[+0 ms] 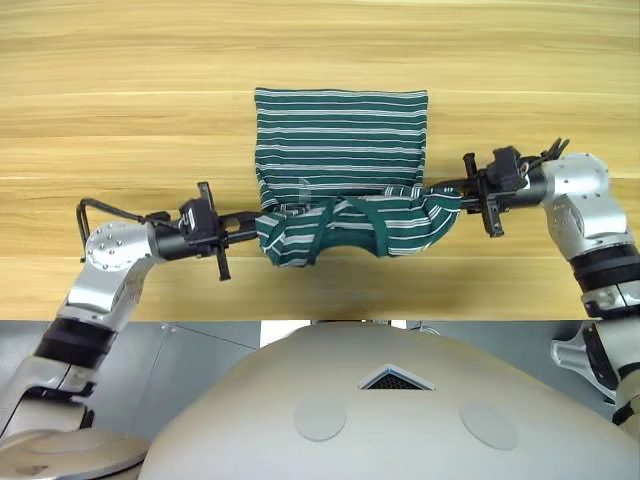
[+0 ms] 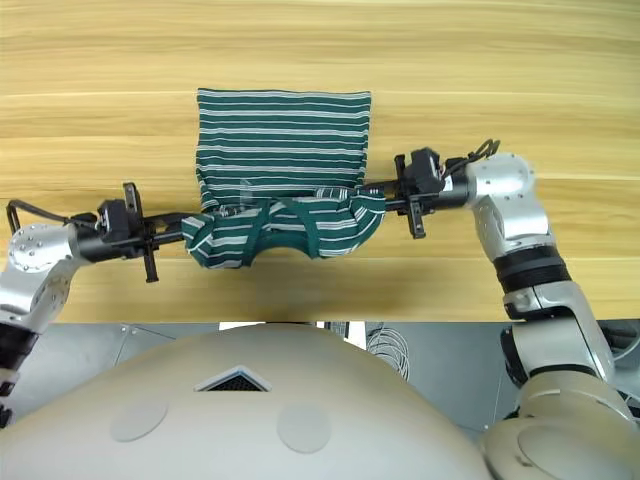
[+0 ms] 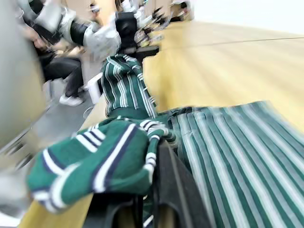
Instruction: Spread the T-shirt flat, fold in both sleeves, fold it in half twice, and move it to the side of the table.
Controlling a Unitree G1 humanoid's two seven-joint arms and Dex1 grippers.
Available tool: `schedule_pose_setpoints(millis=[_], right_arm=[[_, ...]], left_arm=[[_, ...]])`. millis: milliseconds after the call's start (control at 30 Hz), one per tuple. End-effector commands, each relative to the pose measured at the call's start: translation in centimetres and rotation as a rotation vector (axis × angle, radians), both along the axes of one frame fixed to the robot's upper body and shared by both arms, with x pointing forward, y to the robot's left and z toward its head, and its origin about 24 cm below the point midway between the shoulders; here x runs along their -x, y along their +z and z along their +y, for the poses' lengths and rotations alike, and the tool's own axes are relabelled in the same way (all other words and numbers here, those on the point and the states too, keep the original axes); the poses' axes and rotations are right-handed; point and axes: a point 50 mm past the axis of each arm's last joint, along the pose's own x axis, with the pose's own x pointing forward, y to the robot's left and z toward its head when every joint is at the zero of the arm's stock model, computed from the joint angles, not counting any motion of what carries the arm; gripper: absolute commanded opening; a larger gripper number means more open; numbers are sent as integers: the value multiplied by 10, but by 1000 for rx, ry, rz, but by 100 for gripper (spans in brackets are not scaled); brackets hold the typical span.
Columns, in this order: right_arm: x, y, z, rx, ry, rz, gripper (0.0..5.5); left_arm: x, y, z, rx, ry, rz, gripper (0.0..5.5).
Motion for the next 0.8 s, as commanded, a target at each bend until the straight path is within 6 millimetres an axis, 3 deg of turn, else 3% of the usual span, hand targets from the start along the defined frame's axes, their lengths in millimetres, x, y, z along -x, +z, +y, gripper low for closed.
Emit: schedule_pose_setpoints(millis=[33, 167, 333, 567, 767, 800], right_arm=[[-36, 20, -4, -36, -92, -38, 5], [-61, 19, -1, -3, -160, -14, 5], [-68, -16, 7, 164, -253, 71, 5], [-66, -49, 8, 271, -438, 154, 5], [-70, -50, -6, 218, -616, 200, 5], [-70, -50, -8, 211, -642, 216, 5]], left_arm=[[-50, 17, -2, 68, 70, -45, 0], [-93, 10, -4, 51, 146, -6, 0], [-117, -16, 4, -27, 299, 81, 0], [-100, -73, 4, -192, 431, 243, 0], [-88, -85, 17, -196, 520, 290, 0], [-90, -83, 19, -166, 542, 290, 30]])
